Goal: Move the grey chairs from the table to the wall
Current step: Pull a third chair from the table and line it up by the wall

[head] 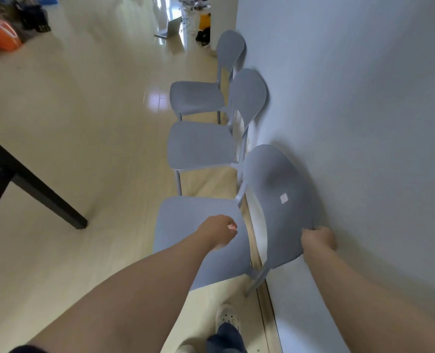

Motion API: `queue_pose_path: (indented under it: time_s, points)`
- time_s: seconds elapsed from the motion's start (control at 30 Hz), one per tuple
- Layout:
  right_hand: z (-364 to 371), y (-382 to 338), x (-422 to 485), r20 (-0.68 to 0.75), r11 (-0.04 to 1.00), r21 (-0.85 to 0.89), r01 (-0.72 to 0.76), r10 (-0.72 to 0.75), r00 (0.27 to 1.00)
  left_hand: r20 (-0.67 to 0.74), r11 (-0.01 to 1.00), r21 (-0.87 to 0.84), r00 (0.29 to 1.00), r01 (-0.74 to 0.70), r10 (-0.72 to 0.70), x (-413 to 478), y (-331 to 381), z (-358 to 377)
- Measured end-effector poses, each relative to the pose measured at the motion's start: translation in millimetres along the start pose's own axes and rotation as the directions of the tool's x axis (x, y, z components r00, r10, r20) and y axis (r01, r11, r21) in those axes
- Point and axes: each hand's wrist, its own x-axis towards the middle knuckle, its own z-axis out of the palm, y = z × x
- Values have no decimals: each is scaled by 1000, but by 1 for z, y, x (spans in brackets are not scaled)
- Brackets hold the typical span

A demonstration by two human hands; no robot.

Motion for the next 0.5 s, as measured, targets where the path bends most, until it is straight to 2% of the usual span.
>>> queue_pose_path:
  time_s: [0.1,0.27,0.4,0.47,0.5]
  points:
    - [-5,10,-10,-45,1000,3,-23,23,999,-15,997,-75,1000,2,-3,-17,-15,5]
    - [-18,13,-26,-90,998,-38,-57,53,995,-4,995,-91,1000,27,-27,-34,-37,15]
    - [-23,4,-47,-182,992,-86,90,-104,978,-20,995,-93,999,47,-49,-45,-42,17]
    - [-13,0,-59,-130,988,-41,146,-150,980,-50,992,-111,997,54,-60,-51,-42,15]
    - [-6,-2,-65,-45,988,-8,152,-152,987,-74,991,-119,995,59,-68,-54,-43,14]
